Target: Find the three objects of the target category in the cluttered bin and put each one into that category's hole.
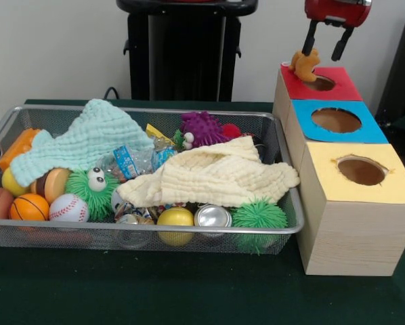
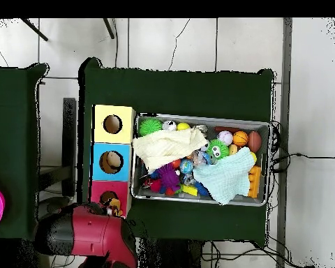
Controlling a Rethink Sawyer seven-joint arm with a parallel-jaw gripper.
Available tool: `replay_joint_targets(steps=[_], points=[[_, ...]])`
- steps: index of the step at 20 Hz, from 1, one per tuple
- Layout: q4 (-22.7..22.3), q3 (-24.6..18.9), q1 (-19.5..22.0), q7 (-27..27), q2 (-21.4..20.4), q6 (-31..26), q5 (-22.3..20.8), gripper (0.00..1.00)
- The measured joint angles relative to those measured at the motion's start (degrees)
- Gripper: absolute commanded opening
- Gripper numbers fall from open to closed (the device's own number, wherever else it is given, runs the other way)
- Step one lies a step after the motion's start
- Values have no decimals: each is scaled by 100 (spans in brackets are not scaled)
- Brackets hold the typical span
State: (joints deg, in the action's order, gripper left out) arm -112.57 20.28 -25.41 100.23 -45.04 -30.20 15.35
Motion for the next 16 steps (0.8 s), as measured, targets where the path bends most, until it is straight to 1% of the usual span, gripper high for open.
replay_joint_targets(steps=[16], points=[[0,0,67,0,0,97,5,100]])
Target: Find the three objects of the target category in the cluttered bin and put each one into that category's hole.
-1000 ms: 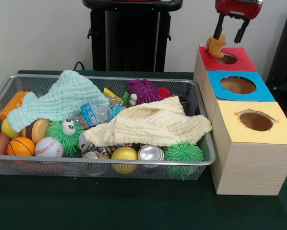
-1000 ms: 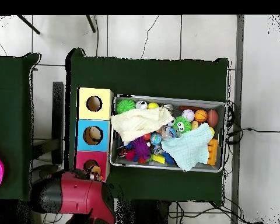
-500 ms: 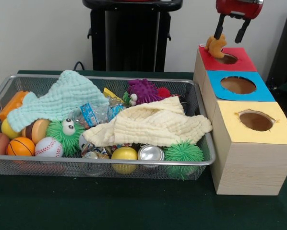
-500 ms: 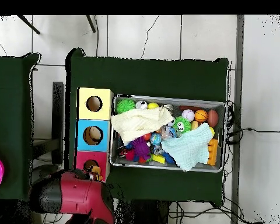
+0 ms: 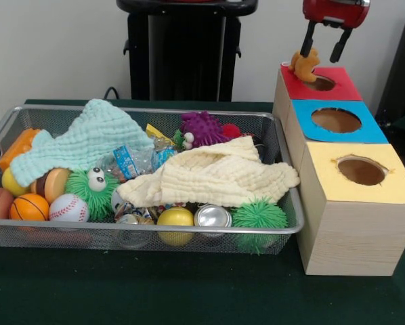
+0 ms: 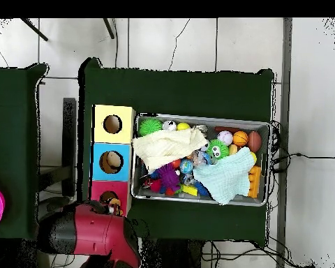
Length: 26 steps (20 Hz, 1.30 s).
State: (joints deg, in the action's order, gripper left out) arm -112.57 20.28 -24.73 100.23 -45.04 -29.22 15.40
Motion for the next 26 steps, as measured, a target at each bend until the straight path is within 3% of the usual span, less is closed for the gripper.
replay_joint_targets(steps=[14,24,25,26], points=[[-2,0,114,0,0,2,14,100],[-19,1,553,0,-107,2,12,100],[-20,1,598,0,-118,2,12,0],[-21,1,633,0,-126,2,12,0]])
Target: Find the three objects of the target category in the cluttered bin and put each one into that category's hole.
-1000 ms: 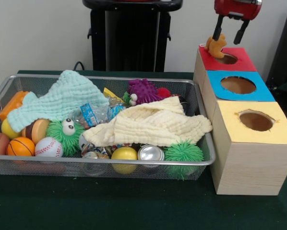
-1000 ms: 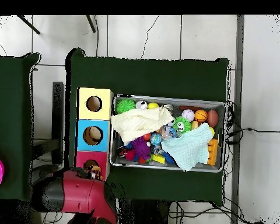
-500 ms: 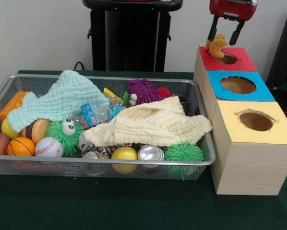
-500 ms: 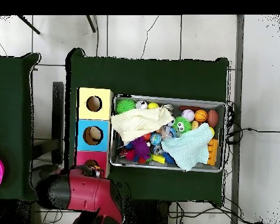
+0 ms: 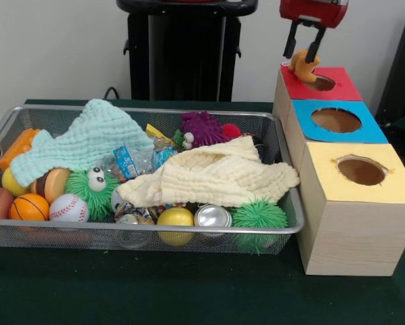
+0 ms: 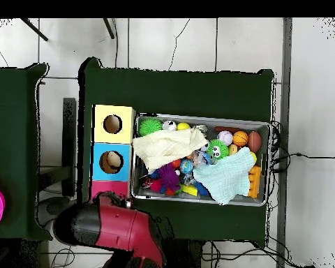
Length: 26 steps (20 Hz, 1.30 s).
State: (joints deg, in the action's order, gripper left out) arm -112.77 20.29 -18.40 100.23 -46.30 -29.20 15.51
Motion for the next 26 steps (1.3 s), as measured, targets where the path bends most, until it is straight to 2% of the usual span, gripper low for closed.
replay_joint_targets(steps=[4,26], points=[[-2,2,128,0,-57,0,0,0],[-6,-12,241,0,-81,37,-44,0]])
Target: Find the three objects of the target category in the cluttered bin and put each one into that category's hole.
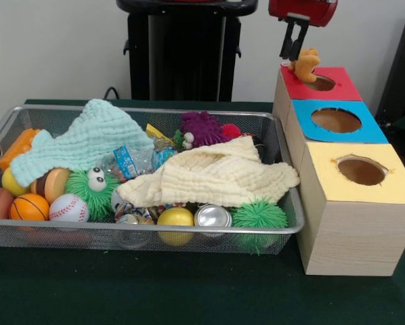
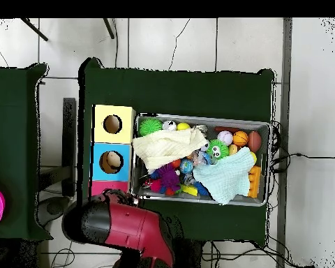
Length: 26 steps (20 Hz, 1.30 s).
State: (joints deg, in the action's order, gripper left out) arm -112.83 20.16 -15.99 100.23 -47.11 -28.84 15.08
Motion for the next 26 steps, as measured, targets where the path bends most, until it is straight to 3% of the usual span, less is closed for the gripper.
replay_joint_targets(steps=[8,9,16,26], points=[[-10,-82,222,0,-38,98,-1,0],[-10,-82,228,0,-38,116,-45,100],[-11,-128,256,0,-40,117,-120,100],[-52,-457,698,0,-80,232,-127,100]])
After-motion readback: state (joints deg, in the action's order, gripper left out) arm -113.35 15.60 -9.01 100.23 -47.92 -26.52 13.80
